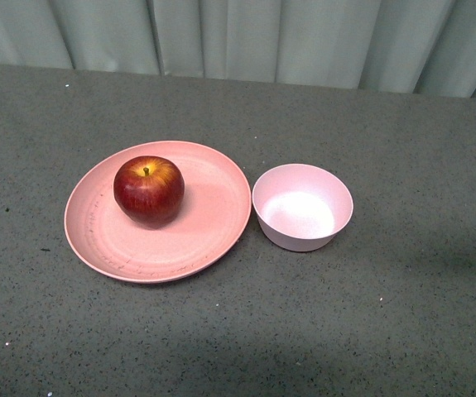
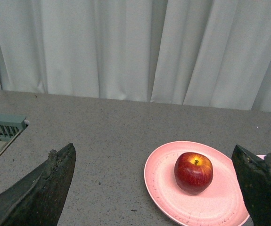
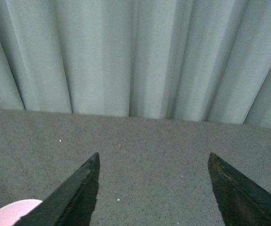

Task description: Move apple from plate to bowl

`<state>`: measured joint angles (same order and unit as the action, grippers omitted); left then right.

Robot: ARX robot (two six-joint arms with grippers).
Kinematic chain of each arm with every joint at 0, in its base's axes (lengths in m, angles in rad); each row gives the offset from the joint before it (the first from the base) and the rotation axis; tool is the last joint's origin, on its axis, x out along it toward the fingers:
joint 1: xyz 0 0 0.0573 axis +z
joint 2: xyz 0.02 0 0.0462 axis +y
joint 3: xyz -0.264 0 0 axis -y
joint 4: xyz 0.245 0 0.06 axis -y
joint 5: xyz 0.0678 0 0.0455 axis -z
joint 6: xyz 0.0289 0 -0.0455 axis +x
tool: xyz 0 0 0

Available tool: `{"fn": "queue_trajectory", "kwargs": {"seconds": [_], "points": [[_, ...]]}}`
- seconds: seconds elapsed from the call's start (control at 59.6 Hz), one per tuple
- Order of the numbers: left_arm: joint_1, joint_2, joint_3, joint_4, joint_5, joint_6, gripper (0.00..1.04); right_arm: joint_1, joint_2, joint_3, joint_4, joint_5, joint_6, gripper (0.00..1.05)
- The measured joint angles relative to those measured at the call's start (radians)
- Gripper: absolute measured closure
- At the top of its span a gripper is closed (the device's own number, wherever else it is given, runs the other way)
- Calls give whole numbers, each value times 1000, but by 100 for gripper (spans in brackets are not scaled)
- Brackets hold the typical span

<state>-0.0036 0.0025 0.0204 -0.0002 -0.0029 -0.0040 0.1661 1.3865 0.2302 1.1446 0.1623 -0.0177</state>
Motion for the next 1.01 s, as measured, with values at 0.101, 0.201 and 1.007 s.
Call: {"fn": "queue_trajectory", "kwargs": {"seconds": [0.101,0.201,1.007], "points": [[0,0,0,0,0,0,7,-29,-95,-60,-40,-29,2,81],[0,0,0,0,0,0,7,-48,-167,-98,-79,-46,4,97],[0,0,0,0,0,0,7,-164,-854,-225,-620,-161,8,104]]}}
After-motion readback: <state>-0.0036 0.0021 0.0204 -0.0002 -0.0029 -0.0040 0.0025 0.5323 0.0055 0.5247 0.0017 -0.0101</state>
